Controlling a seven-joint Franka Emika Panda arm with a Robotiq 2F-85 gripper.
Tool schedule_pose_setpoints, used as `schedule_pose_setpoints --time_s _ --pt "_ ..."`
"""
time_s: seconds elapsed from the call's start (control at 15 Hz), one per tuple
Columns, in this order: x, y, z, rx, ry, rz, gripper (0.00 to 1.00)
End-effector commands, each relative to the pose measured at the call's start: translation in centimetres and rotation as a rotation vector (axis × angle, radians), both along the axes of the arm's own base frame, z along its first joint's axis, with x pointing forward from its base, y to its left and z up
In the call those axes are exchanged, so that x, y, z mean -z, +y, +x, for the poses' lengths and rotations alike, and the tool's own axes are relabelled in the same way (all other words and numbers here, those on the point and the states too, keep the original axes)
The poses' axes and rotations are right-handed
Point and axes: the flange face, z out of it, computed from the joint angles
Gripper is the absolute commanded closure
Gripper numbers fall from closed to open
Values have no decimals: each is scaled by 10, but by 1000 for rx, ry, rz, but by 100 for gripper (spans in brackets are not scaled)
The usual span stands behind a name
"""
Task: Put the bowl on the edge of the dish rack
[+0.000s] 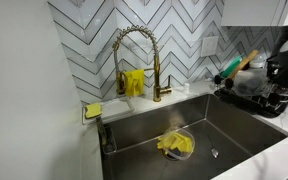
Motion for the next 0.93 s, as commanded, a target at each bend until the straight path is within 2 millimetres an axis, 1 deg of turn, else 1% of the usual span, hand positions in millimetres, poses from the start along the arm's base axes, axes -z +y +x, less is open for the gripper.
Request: schedule_pose_setpoints --time_s 0.0,0.07,0.13,0.2,0.4,0.47,0.6,0.8,0.87 --pt "22 -13 -5 30 80 12 98" --pt "21 -13 -5 32 82 13 98" --pt "22 -14 -5 37 83 11 93" --pt "22 -15 -5 39 85 10 73" --pt "27 -19 -4 50 103 8 54" --pt "28 -22 -4 55 106 5 45" --pt "23 -23 -3 57 93 0 28" --pt "14 -22 -1 45 67 -16 7" --pt "10 -21 -1 40 58 -22 1"
